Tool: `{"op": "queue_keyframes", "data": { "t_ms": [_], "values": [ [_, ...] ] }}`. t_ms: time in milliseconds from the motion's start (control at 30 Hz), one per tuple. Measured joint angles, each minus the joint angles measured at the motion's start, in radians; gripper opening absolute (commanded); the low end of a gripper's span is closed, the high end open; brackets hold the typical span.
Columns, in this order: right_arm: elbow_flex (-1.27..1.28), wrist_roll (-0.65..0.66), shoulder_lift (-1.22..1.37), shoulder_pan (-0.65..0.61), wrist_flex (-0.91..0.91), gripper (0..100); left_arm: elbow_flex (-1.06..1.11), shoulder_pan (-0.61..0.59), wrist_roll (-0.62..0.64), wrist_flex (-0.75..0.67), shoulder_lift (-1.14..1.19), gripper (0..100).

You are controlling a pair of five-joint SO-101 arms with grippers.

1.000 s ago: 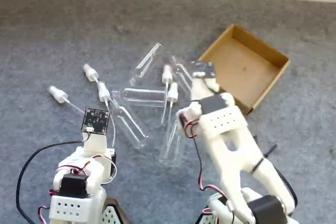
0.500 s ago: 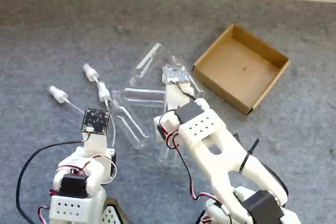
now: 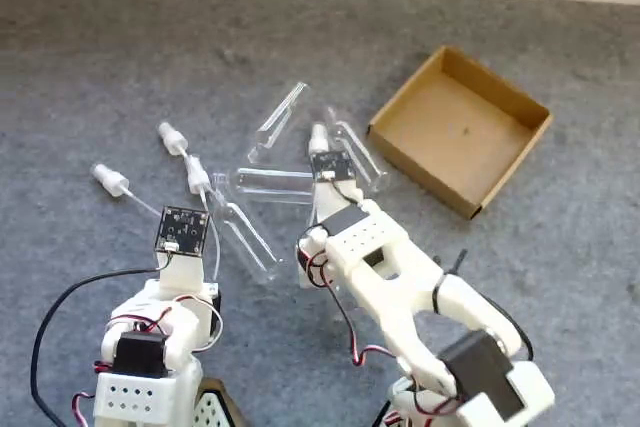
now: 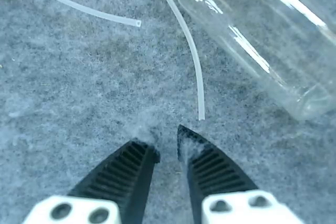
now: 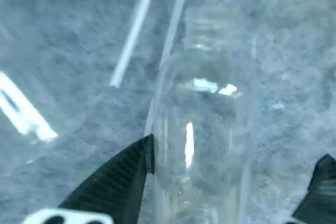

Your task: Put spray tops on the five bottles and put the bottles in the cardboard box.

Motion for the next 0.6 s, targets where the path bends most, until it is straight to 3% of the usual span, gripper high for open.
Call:
{"op": "queue_keyframes", "data": {
  "t_ms": [600],
  "values": [
    [0.005, 0.0, 0.011, 0.0, 0.12, 41.7, 0.0, 0.0, 0.0, 0.0, 0.0, 1]
  ]
}}
